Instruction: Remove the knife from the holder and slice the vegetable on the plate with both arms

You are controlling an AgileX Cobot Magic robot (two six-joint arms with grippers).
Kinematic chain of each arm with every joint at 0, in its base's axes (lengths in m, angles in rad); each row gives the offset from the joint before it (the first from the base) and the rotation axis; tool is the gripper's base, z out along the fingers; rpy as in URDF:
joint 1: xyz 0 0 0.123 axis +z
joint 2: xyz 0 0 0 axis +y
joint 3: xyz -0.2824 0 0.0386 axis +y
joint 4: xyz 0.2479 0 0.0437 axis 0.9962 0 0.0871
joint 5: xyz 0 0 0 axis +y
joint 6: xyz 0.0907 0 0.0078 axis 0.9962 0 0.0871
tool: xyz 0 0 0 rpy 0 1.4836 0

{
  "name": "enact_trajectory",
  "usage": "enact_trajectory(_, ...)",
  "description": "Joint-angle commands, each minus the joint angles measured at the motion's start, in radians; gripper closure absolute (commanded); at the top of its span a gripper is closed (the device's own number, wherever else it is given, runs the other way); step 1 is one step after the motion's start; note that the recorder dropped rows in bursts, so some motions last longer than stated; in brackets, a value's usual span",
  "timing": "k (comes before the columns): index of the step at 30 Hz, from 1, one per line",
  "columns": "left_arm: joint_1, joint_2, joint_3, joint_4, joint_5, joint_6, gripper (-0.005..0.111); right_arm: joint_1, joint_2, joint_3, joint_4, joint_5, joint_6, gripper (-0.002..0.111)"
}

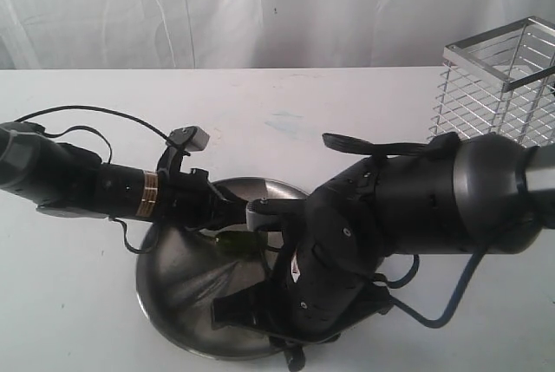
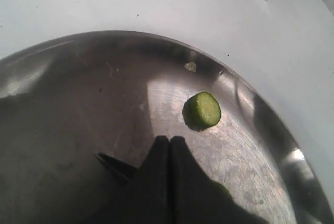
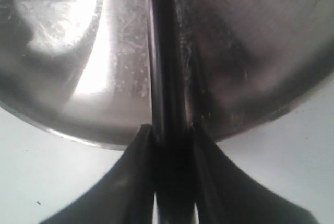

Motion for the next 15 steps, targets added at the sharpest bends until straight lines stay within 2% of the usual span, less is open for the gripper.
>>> enact_trajectory(1,0.001,-0.033,0.015,0.039,0.019,-0.006,0.107,-0.002,0.001,-0.002,-0.048,0.012,0.025,0.108)
enact_trajectory(9,0.001,-0.039,0.015,0.136,0.025,-0.072,0.107,-0.002,0.001,-0.002,-0.176,0.025,0.098,0.108)
enact_trajectory(15,0.003,-0.041,0.015,0.009,-0.092,-0.036,0.107,-0.002,0.001,-0.002,-0.176,0.034,0.098,0.108)
